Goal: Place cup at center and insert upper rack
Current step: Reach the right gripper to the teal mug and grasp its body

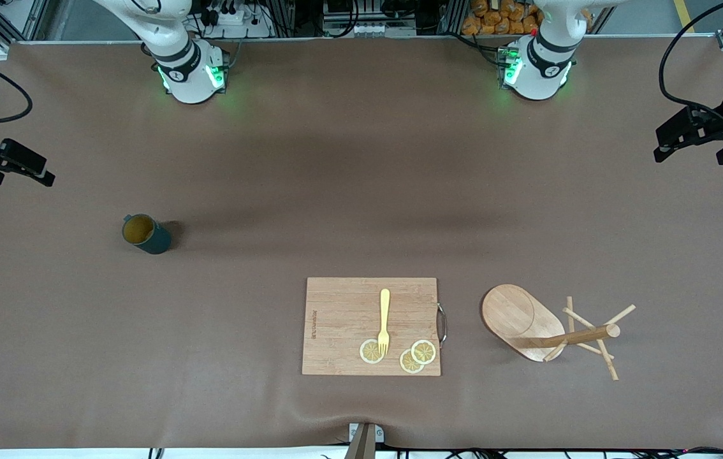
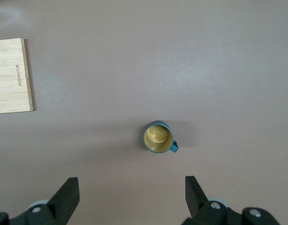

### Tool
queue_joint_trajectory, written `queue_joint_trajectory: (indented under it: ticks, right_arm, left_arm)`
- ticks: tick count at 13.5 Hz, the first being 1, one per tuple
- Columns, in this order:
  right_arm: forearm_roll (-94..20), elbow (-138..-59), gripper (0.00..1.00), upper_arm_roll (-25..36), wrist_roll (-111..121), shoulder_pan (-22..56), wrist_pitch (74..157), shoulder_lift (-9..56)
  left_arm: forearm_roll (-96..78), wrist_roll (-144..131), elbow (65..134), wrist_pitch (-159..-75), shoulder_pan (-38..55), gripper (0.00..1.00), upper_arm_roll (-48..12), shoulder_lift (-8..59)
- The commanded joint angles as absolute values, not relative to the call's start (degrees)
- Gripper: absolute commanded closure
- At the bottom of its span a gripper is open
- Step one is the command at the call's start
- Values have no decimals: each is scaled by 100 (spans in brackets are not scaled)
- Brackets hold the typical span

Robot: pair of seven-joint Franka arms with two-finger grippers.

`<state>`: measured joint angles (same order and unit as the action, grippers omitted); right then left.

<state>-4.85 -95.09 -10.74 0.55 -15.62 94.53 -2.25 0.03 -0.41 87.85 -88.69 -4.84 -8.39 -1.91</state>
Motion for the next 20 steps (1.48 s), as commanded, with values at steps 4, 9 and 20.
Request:
queue_joint_trajectory:
  ticks: [4, 9, 20]
  right_arm:
    - [-510, -9728, 0, -1028, -44, -1503, 9622, -264]
    - [-510, -10581, 0, -1055, -323, -1538, 10599, 174]
    - [-519, -11373, 0, -1292, -2162, -1564, 12040, 1809]
  left_arm:
    - [0, -105, 8701, -8728, -545, 0, -870, -193]
    - [-18, -114, 8763, -8640, -580, 0, -870, -193]
    - [-26, -97, 8763, -8648, -580, 0, -861, -158]
